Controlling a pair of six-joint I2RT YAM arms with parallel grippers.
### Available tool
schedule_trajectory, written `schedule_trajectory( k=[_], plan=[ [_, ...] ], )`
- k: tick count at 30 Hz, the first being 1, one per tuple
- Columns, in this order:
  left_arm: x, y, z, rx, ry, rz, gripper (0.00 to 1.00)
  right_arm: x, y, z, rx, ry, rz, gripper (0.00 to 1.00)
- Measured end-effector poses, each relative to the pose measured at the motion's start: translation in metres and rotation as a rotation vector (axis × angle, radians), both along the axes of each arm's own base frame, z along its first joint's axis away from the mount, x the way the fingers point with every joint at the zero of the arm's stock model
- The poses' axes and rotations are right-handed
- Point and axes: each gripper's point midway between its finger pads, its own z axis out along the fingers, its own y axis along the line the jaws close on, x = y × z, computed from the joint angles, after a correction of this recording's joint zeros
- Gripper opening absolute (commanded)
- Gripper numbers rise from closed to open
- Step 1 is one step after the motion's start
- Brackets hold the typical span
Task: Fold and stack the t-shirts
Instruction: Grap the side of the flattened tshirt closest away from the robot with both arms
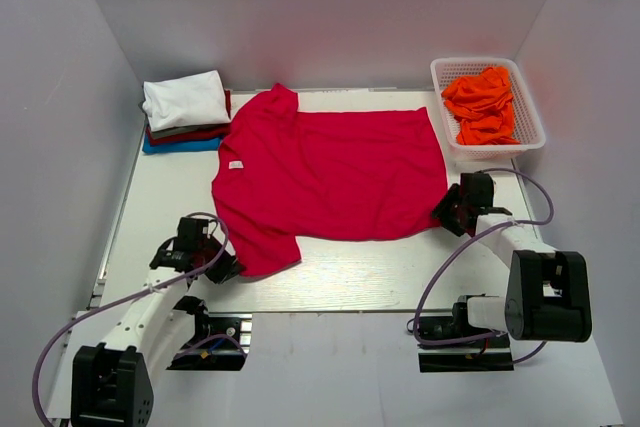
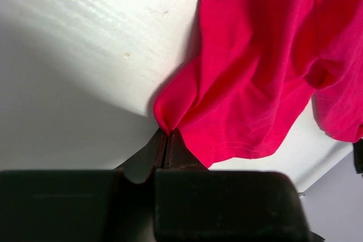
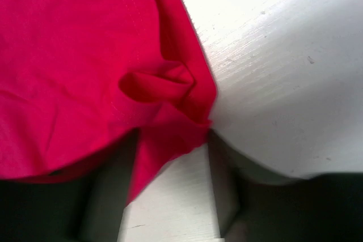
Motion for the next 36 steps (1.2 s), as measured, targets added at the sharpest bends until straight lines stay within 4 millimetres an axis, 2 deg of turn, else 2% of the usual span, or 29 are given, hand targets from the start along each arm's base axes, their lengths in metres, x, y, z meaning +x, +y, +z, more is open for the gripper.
schedule_trajectory(
  k=[2, 3, 6, 9, 13, 17, 23, 24, 27, 30, 33, 36],
  plan=[
    [-0.002, 0.000, 0.001, 0.003, 0.011, -0.008, 0.05, 0.001, 0.002, -0.002, 0.014, -0.010, 0.001, 0.35],
    [-0.003, 0.000, 0.002, 0.001, 0.015, -0.012, 0.03, 0.000, 0.003, -0.002, 0.016, -0.008, 0.007, 0.31],
    [-0.008, -0.002, 0.005, -0.008, 0.038, -0.025, 0.01, -0.004, 0.005, -0.005, 0.032, 0.004, 0.002, 0.27],
    [-0.012, -0.002, 0.014, -0.007, 0.051, -0.028, 0.01, -0.019, 0.007, -0.005, 0.041, 0.008, 0.005, 0.21],
    [-0.010, -0.002, 0.039, -0.012, 0.011, -0.023, 0.01, -0.045, 0.005, 0.002, 0.032, 0.033, 0.000, 0.07],
    [-0.017, -0.002, 0.053, -0.018, 0.010, -0.019, 0.01, -0.066, 0.000, 0.006, 0.007, 0.066, -0.011, 0.00],
    [-0.041, -0.006, 0.055, -0.053, 0.065, -0.036, 0.01, -0.091, 0.005, 0.004, 0.032, 0.145, 0.002, 0.00],
    [-0.043, -0.006, 0.055, -0.055, 0.070, -0.037, 0.01, -0.093, 0.005, 0.003, 0.033, 0.153, 0.003, 0.00],
    [-0.047, -0.006, 0.052, -0.051, 0.098, -0.037, 0.01, -0.095, 0.005, 0.002, 0.034, 0.162, 0.003, 0.25],
    [-0.049, -0.006, 0.049, -0.047, 0.132, -0.035, 0.01, -0.093, 0.005, 0.002, 0.032, 0.160, 0.010, 0.42],
    [-0.049, -0.005, 0.048, -0.045, 0.141, -0.035, 0.01, -0.087, 0.004, 0.001, 0.022, 0.163, 0.014, 0.52],
    [-0.048, -0.006, 0.049, -0.046, 0.133, -0.035, 0.01, -0.074, 0.002, 0.002, 0.013, 0.164, 0.018, 0.52]
  ],
)
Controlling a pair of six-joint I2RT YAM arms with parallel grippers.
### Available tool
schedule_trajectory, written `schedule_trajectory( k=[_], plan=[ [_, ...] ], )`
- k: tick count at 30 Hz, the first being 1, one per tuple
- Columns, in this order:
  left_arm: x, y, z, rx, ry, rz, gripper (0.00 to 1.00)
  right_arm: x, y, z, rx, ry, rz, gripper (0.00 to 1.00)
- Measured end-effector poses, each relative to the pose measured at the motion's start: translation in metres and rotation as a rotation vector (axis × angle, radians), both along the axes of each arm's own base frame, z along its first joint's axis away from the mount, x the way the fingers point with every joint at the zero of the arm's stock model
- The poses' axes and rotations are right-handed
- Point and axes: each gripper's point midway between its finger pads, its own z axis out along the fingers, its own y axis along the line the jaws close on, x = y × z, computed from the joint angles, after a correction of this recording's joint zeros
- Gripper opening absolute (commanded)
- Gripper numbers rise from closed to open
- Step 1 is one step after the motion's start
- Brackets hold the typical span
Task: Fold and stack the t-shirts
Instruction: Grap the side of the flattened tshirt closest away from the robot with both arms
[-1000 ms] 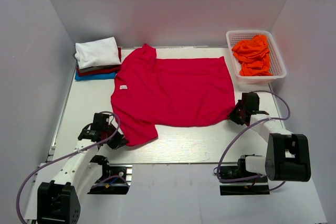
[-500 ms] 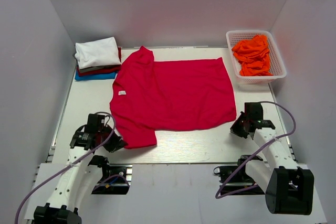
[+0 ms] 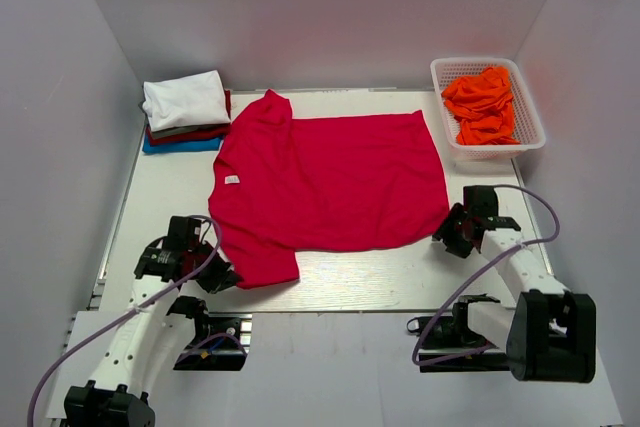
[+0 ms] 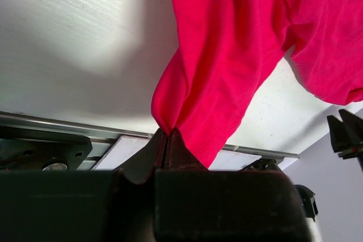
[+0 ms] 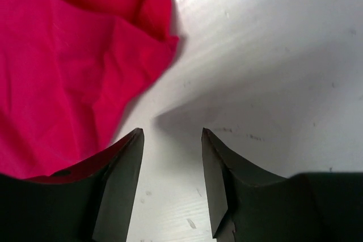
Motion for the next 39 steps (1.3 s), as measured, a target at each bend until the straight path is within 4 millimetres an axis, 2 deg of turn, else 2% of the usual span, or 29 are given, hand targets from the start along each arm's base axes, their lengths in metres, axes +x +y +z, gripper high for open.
schedule_trajectory(
  k=[3, 4, 5, 10, 11, 13, 18, 22, 28, 29, 30, 31, 33, 39],
  plan=[
    [0.001, 0.000, 0.002, 0.001, -0.012, 0.001, 0.01, 0.016, -0.001, 0.000, -0.003, -0.008, -0.003, 0.50],
    [0.002, 0.000, 0.003, 0.002, -0.014, 0.002, 0.01, 0.021, 0.000, -0.001, -0.003, -0.012, -0.002, 0.37],
    [0.003, 0.001, 0.005, 0.006, -0.017, 0.003, 0.01, 0.025, 0.000, -0.001, -0.004, -0.016, -0.001, 0.33],
    [0.011, 0.003, 0.014, 0.020, -0.047, 0.010, 0.01, 0.036, -0.002, -0.006, -0.011, -0.017, -0.010, 0.23],
    [0.012, 0.003, 0.015, 0.022, -0.054, 0.012, 0.01, 0.037, -0.003, -0.007, -0.015, -0.018, -0.010, 0.12],
    [0.014, 0.004, 0.017, 0.025, -0.061, 0.014, 0.01, 0.039, -0.004, -0.008, -0.020, -0.024, -0.012, 0.00],
    [0.017, 0.005, 0.021, 0.033, -0.068, 0.017, 0.01, 0.039, -0.005, -0.010, -0.028, -0.036, -0.016, 0.00],
    [0.014, 0.005, 0.021, 0.033, -0.065, 0.017, 0.01, 0.028, -0.006, -0.009, -0.031, -0.045, -0.011, 0.00],
    [0.011, 0.006, 0.021, 0.032, -0.058, 0.016, 0.01, 0.016, -0.002, 0.002, -0.016, -0.085, 0.011, 0.00],
    [0.011, 0.005, 0.021, 0.032, -0.058, 0.016, 0.01, 0.016, -0.002, 0.005, -0.018, -0.096, 0.014, 0.06],
    [0.011, 0.005, 0.021, 0.032, -0.058, 0.016, 0.01, 0.016, -0.003, 0.008, -0.023, -0.108, 0.017, 0.28],
    [0.011, 0.005, 0.021, 0.032, -0.058, 0.016, 0.01, 0.017, -0.004, 0.010, -0.025, -0.113, 0.011, 0.32],
    [0.011, 0.005, 0.021, 0.032, -0.058, 0.016, 0.01, 0.020, -0.006, 0.014, -0.040, -0.115, 0.010, 0.49],
    [0.011, 0.005, 0.021, 0.032, -0.058, 0.016, 0.01, 0.040, -0.008, 0.015, -0.049, -0.088, -0.002, 0.49]
  ],
)
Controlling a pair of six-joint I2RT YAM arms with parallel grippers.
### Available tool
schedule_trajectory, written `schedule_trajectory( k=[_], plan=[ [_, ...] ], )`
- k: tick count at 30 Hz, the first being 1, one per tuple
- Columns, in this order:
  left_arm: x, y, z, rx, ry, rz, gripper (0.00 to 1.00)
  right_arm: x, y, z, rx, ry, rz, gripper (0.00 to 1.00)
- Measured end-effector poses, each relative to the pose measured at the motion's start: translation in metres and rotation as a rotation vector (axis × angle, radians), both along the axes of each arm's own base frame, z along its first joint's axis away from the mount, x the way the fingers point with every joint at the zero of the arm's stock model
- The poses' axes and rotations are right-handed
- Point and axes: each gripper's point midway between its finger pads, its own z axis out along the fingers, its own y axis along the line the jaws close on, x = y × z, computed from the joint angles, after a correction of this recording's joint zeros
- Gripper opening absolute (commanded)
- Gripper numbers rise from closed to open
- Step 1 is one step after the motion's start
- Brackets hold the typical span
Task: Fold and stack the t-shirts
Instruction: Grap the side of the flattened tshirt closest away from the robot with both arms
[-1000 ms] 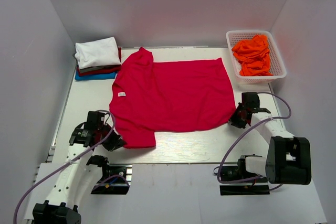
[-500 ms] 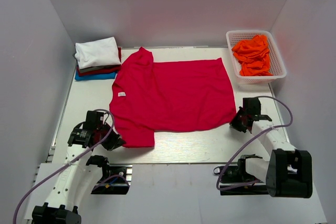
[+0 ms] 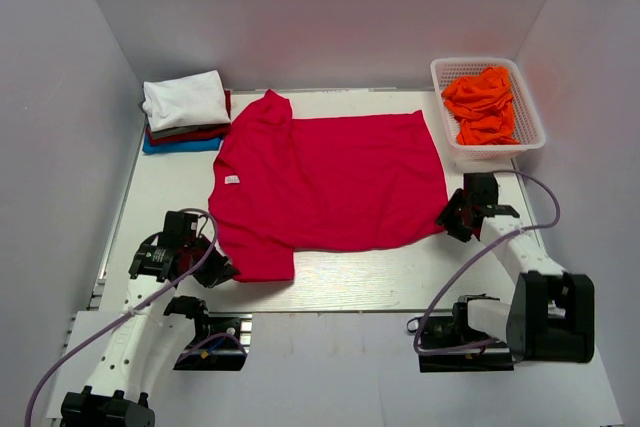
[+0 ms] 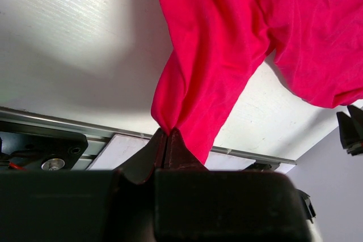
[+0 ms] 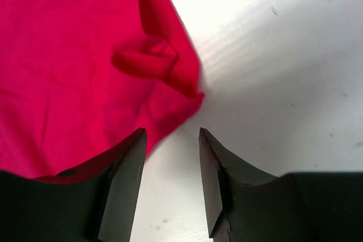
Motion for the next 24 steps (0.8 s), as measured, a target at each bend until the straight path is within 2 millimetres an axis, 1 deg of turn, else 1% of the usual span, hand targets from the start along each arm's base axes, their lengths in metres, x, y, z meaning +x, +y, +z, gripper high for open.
schedule_trajectory(
  k=[3, 6, 7, 8, 9, 10, 11, 15, 17, 21, 24],
  plan=[
    [0.000, 0.000, 0.000, 0.000, 0.000, 0.000, 0.01, 0.010, 0.001, -0.007, 0.009, 0.022, -0.013, 0.47],
    [0.000, 0.000, 0.000, 0.002, -0.005, 0.001, 0.01, 0.013, 0.002, -0.016, 0.016, 0.045, -0.020, 0.47],
    [0.000, 0.001, 0.001, 0.002, -0.006, 0.001, 0.01, 0.013, 0.002, -0.019, 0.017, 0.055, -0.021, 0.46],
    [0.000, 0.001, 0.001, 0.003, -0.007, 0.002, 0.01, 0.013, 0.002, -0.021, 0.017, 0.060, -0.023, 0.42],
    [0.000, 0.001, 0.002, 0.003, -0.011, 0.002, 0.01, 0.015, 0.002, -0.021, 0.018, 0.051, -0.024, 0.36],
    [0.000, 0.001, 0.003, 0.003, -0.016, 0.002, 0.01, 0.016, 0.002, -0.022, 0.019, 0.049, -0.025, 0.25],
    [0.000, 0.001, 0.004, 0.003, -0.021, 0.003, 0.01, 0.017, 0.002, -0.022, 0.020, 0.044, -0.023, 0.00],
    [-0.003, 0.002, 0.004, 0.004, -0.020, 0.003, 0.01, 0.013, 0.003, -0.025, 0.026, 0.046, -0.029, 0.00],
    [-0.006, 0.002, 0.004, 0.004, -0.012, 0.003, 0.01, 0.005, 0.003, -0.024, 0.024, 0.055, -0.028, 0.00],
    [-0.012, 0.002, 0.005, 0.001, -0.006, 0.001, 0.02, -0.018, 0.001, -0.021, 0.012, 0.073, -0.023, 0.00],
    [-0.012, 0.000, 0.008, -0.008, -0.009, -0.005, 0.02, -0.028, 0.000, -0.018, 0.007, 0.082, -0.013, 0.00]
  ],
)
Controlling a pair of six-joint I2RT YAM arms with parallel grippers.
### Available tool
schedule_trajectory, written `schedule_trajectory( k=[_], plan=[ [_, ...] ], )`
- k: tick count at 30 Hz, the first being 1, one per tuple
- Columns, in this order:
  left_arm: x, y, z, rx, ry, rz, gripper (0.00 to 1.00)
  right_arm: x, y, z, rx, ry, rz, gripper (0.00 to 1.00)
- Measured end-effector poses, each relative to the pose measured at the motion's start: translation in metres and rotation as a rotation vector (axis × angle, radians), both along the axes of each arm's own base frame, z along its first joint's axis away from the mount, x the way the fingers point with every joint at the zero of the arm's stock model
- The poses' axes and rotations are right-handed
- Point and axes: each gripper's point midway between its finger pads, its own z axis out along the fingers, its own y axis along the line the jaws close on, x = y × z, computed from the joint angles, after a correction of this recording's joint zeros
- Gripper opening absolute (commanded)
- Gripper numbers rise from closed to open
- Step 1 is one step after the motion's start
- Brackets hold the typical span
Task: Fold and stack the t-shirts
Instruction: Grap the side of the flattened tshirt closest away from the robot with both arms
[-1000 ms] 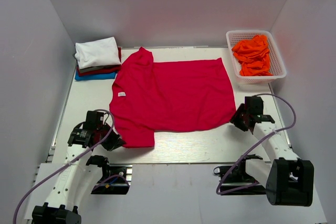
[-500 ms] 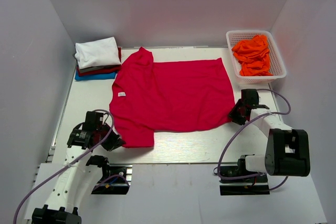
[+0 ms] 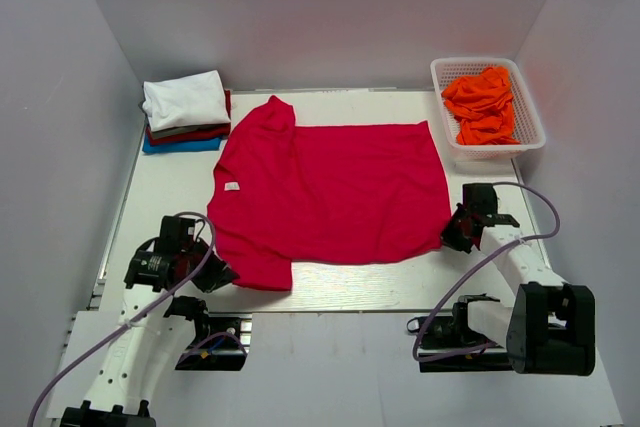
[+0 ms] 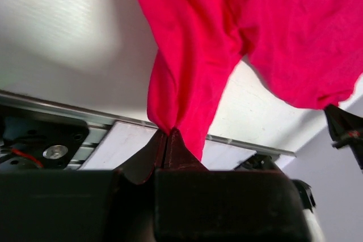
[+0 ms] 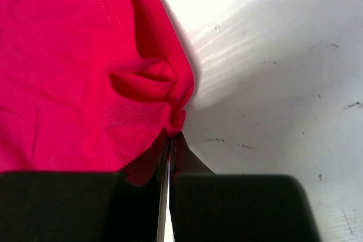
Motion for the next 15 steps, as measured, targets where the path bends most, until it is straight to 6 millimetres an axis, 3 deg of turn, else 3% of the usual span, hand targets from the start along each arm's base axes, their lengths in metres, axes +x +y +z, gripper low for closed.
schedule_trajectory(
  k=[3, 6, 15],
  plan=[
    [0.007, -0.006, 0.004, -0.030, -0.017, -0.015, 0.02, -0.004, 0.000, 0.000, -0.005, 0.016, 0.012, 0.00],
    [0.027, -0.013, 0.015, -0.060, -0.059, -0.028, 0.02, -0.003, 0.000, 0.003, -0.010, 0.043, 0.031, 0.00],
    [0.136, -0.023, 0.071, -0.076, -0.283, -0.028, 0.00, 0.056, 0.000, 0.046, -0.030, -0.015, 0.083, 0.00]
  ],
)
